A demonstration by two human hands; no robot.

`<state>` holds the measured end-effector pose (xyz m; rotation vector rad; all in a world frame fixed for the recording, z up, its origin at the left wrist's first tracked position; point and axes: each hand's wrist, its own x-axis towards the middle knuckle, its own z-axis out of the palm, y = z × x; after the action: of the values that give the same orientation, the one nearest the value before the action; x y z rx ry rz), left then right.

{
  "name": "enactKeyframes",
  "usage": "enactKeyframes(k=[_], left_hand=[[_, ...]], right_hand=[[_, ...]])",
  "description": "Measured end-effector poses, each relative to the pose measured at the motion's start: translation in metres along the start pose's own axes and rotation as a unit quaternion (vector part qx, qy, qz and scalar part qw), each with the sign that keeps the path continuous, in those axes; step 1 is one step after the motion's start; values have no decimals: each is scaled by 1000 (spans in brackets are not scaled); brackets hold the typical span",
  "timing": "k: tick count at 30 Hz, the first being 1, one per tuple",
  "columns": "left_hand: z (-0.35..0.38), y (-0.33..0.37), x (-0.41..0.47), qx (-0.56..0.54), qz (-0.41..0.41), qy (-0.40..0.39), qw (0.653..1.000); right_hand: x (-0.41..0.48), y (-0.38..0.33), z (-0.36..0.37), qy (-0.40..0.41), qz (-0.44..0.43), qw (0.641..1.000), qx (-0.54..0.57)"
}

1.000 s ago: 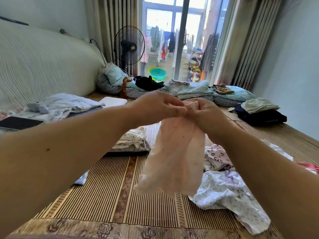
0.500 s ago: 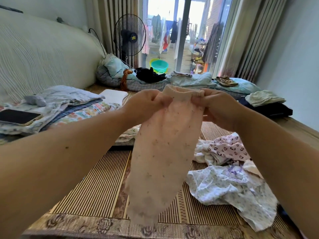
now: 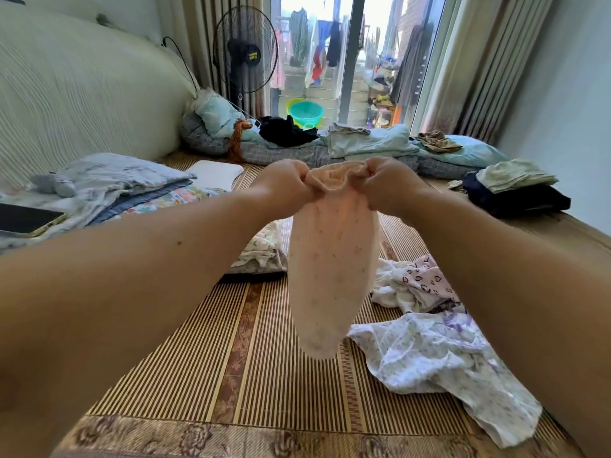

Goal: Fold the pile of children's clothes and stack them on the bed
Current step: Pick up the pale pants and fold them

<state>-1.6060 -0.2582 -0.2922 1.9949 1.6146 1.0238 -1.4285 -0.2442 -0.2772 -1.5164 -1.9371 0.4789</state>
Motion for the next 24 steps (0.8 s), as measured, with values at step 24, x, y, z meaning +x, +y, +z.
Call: enactKeyframes(k=[24], left_hand=[[100, -114, -206, 93, 42, -441, 892]], right_hand=[[-204, 109, 108, -425, 93, 899, 44]])
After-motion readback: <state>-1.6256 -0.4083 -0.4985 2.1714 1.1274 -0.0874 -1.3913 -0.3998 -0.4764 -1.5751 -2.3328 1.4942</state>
